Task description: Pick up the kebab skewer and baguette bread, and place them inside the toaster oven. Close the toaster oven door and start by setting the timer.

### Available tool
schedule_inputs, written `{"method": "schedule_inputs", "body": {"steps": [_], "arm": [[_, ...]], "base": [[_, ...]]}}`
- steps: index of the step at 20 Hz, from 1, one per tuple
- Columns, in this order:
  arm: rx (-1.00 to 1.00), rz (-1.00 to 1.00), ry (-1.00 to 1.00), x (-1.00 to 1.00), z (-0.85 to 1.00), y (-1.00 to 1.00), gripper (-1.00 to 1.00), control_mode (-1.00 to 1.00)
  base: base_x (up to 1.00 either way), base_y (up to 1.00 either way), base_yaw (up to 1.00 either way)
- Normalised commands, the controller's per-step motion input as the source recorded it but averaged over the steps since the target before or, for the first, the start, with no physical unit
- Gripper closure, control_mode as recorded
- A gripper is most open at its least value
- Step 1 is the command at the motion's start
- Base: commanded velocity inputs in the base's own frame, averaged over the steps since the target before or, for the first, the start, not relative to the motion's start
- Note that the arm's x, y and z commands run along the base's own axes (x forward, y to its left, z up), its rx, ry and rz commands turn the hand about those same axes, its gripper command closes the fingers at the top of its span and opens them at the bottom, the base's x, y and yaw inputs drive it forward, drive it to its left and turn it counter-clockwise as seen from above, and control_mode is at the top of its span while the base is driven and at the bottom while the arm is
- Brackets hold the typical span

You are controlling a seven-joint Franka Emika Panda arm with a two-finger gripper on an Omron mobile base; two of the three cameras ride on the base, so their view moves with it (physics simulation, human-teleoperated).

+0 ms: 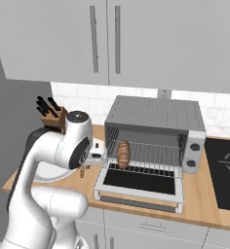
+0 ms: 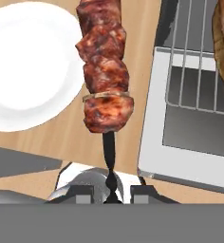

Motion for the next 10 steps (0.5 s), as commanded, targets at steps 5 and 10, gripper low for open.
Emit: {"method": "schedule_inputs", "body": {"steps": [5, 10], "arm": [[-0.14, 0.0, 0.0, 0.03, 0.1, -0.94, 1.0, -1.0], [-0.11, 0.0, 0.0, 0.4, 0.0, -0.83, 1.0, -1.0]], "base": [[0.0, 0.0, 0.0], [0.0, 0.0, 0.0]]}}
